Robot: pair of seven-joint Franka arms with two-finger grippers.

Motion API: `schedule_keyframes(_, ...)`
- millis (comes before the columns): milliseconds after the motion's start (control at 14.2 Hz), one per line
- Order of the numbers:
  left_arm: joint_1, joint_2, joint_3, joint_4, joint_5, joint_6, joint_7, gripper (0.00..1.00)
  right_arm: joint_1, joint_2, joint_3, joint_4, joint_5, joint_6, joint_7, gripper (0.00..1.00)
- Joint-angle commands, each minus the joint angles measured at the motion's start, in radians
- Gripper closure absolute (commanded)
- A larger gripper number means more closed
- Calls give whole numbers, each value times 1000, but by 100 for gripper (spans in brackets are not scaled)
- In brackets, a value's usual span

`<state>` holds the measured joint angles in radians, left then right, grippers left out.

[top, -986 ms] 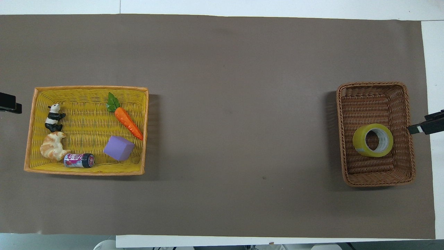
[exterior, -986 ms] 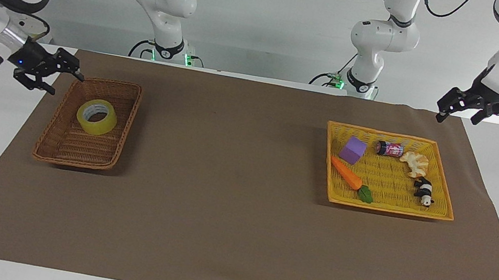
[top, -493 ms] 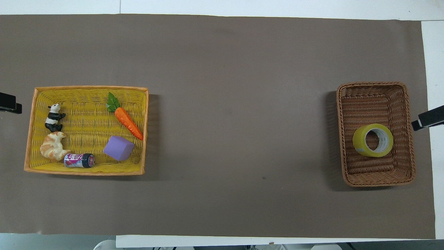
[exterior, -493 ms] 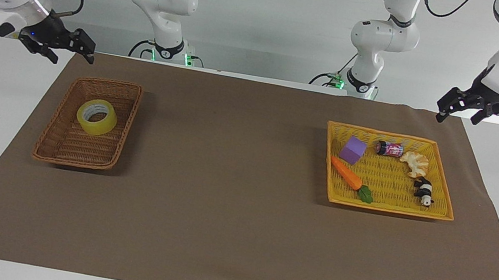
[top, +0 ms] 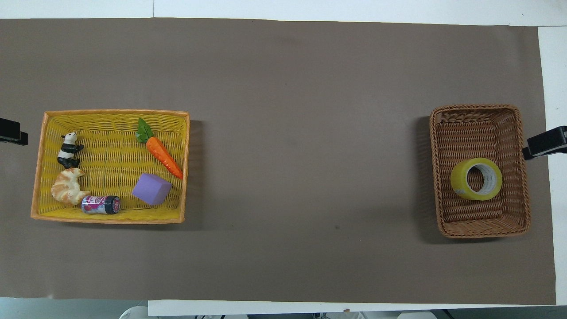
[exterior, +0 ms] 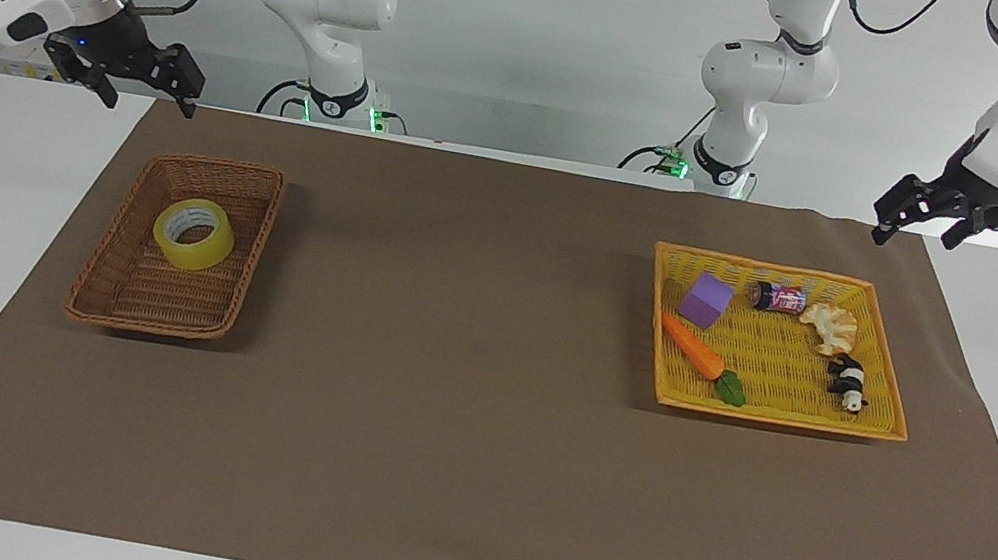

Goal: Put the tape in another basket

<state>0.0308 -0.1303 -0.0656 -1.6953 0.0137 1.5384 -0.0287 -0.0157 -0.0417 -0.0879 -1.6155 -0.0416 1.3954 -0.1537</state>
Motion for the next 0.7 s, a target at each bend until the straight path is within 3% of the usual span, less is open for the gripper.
schedule_keyframes(0,-3,-12,3,-6,20,-12,3,1,29,39,-47,46,-18,-7,11,0)
schedule_keyframes(141,-2,-12,3,-6,19,-12,3,1,52,39,-79,63,-18,-7,10,0)
schedule_keyframes(634,-3,-54,0,-1,20,-15,3,1,62,23,-76,45,-12,-13,28,0)
